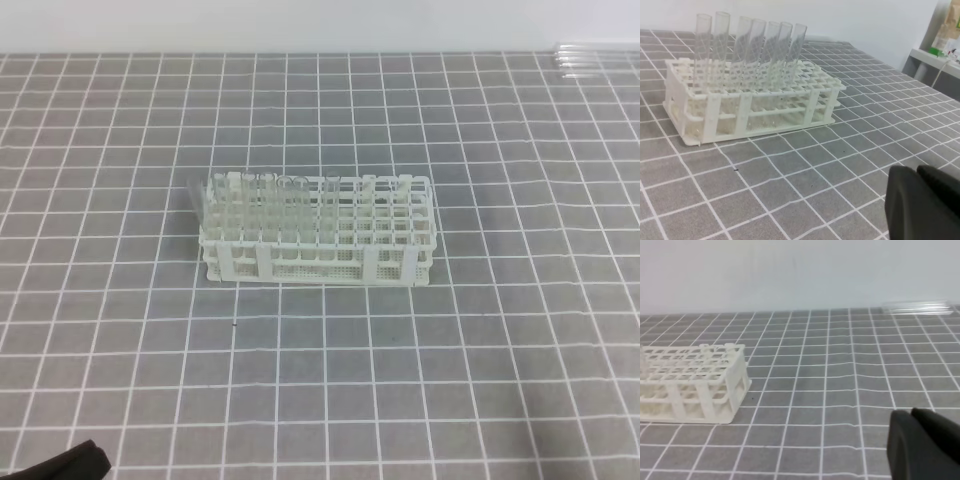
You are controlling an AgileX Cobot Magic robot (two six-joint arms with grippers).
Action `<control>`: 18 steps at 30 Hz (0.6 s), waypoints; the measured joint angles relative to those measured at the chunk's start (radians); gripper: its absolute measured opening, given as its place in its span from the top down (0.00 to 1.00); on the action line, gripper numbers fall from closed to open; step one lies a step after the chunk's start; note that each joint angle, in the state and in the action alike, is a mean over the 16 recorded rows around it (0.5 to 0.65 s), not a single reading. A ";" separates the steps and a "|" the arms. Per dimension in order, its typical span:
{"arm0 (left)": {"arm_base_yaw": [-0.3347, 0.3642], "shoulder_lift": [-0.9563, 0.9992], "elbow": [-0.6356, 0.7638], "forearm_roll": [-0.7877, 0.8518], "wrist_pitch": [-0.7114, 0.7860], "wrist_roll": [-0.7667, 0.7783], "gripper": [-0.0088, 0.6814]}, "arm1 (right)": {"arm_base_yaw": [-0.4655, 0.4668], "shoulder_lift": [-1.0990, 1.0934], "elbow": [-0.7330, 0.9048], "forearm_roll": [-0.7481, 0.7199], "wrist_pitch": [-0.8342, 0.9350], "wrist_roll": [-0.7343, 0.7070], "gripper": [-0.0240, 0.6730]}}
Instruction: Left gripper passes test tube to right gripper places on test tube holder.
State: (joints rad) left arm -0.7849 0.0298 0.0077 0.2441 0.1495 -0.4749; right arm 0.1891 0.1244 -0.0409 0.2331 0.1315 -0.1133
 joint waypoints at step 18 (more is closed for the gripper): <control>0.000 0.000 0.000 0.007 0.007 0.001 0.99 | -0.070 -0.141 0.044 -0.004 0.090 -0.052 0.98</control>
State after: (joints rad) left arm -0.7848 0.0302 0.0077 0.2507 0.1568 -0.4741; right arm 0.1187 -0.0162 0.0035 0.2291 0.2211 -0.1656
